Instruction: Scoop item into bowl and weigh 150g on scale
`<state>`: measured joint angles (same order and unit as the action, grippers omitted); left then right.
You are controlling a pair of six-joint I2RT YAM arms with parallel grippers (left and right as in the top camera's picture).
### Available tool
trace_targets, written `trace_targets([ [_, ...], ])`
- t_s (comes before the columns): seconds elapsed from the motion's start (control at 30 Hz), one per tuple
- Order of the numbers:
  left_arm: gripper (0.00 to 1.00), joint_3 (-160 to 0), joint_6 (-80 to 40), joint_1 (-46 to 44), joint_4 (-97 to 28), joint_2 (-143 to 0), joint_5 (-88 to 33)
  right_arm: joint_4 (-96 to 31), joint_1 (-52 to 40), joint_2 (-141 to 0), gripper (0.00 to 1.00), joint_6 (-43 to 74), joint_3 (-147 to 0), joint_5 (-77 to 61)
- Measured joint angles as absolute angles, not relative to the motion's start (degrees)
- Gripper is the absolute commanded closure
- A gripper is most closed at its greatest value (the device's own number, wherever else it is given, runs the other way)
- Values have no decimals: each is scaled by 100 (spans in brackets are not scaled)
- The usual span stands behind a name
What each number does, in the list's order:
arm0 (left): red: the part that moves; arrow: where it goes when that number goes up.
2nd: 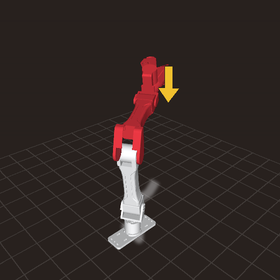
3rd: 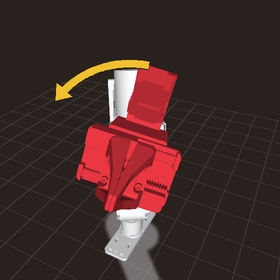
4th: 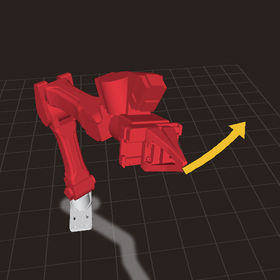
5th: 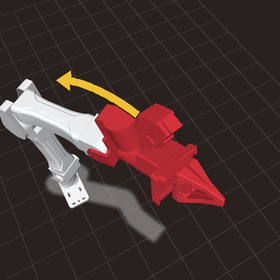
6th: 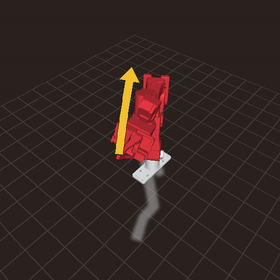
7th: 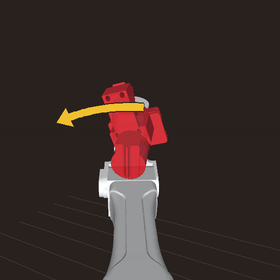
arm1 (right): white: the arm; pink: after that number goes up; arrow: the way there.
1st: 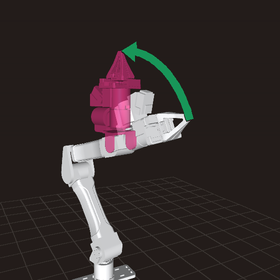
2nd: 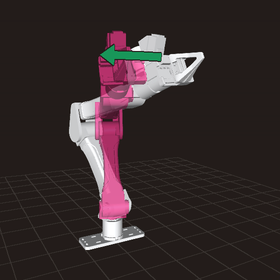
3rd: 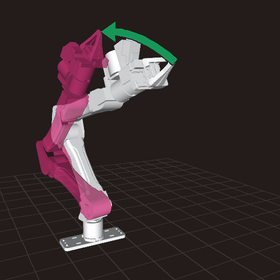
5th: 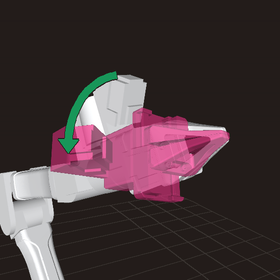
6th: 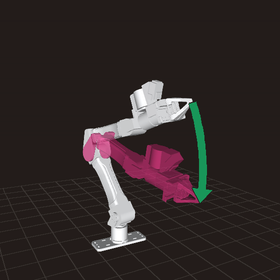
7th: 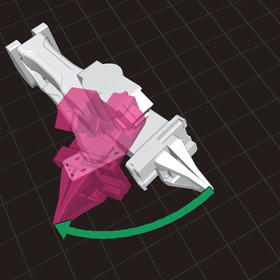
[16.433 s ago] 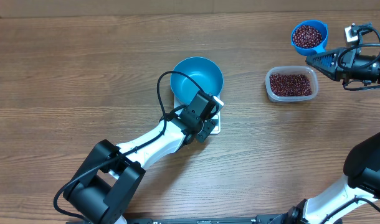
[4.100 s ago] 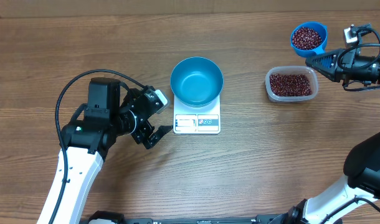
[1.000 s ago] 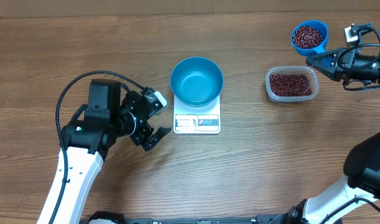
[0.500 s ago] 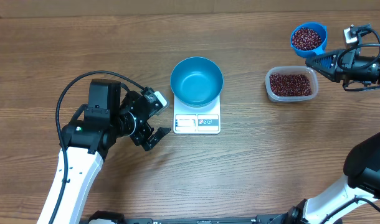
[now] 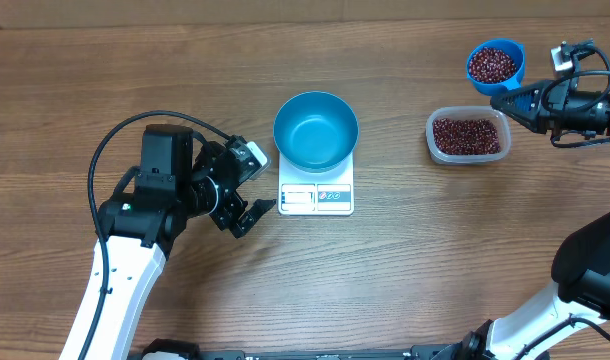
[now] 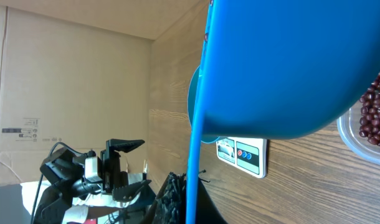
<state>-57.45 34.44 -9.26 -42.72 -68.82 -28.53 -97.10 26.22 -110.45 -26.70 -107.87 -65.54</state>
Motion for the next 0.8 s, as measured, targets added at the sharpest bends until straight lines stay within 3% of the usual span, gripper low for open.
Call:
trace_targets([
  [0.8,0,-5745,3942,-926,-4941,-6882,-3135,-9706,2622,-11045,96,-2659,-10787,-6554],
])
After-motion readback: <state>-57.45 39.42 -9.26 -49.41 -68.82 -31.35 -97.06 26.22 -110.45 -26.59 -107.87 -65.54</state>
